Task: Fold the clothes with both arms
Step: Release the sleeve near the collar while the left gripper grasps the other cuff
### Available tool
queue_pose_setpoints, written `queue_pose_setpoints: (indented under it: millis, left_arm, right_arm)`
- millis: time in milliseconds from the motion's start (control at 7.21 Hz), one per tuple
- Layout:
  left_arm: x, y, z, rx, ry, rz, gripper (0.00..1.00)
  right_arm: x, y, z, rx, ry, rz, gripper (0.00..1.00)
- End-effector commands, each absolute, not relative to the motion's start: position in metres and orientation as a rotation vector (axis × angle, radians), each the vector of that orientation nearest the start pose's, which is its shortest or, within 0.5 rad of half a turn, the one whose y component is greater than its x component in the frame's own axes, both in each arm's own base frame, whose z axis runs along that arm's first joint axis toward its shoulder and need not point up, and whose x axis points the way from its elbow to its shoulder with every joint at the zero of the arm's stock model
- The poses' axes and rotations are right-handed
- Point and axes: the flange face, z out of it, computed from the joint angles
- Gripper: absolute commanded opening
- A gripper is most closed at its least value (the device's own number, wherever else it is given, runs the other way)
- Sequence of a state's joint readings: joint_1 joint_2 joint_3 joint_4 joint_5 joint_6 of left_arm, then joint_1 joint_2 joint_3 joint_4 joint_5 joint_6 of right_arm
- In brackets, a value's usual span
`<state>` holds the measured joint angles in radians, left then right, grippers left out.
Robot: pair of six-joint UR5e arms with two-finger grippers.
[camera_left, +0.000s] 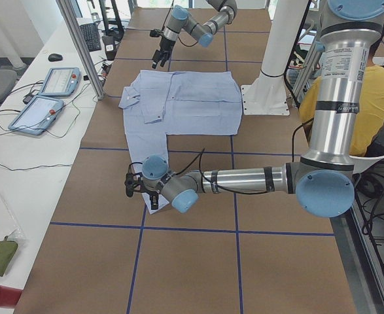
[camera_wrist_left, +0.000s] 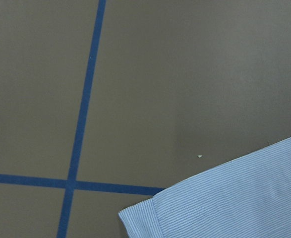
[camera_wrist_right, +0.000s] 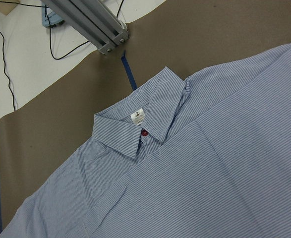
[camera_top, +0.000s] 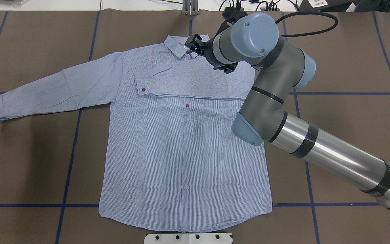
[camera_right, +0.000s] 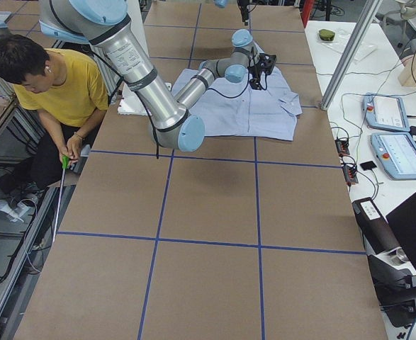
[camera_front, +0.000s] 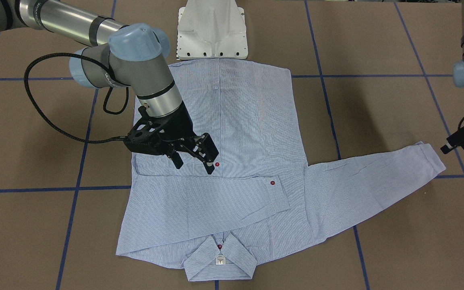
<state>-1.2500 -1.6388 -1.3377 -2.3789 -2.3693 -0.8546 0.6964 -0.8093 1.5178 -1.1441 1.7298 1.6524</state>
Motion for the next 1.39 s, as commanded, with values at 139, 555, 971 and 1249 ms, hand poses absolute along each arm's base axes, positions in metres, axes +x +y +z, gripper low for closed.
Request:
queue_pose_setpoints:
  millis: [139, 555, 971, 1249]
  left_arm:
    - [0.135, -0.519, 0.662, 0.019, 0.974, -0.238, 0.81]
    - [0.151, -0.511, 0.68, -0.008, 0.965, -0.216, 0.79]
    - [0.152, -0.507, 0.693, -0.016, 0.959, -0.215, 0.64]
    - [0.151, -0.505, 0.702, -0.016, 0.962, -0.218, 0.3]
  right_arm:
    - [-0.477, -0.553, 0.169, 0.212, -1.142, 0.599, 0.99]
    - [-0.477, -0.553, 0.172, 0.212, -1.138, 0.601, 0.99]
    - [-0.48, -0.552, 0.176, 0.209, -1.134, 0.598, 0.99]
    - [-0.48, -0.551, 0.174, 0.21, -1.137, 0.597, 0.99]
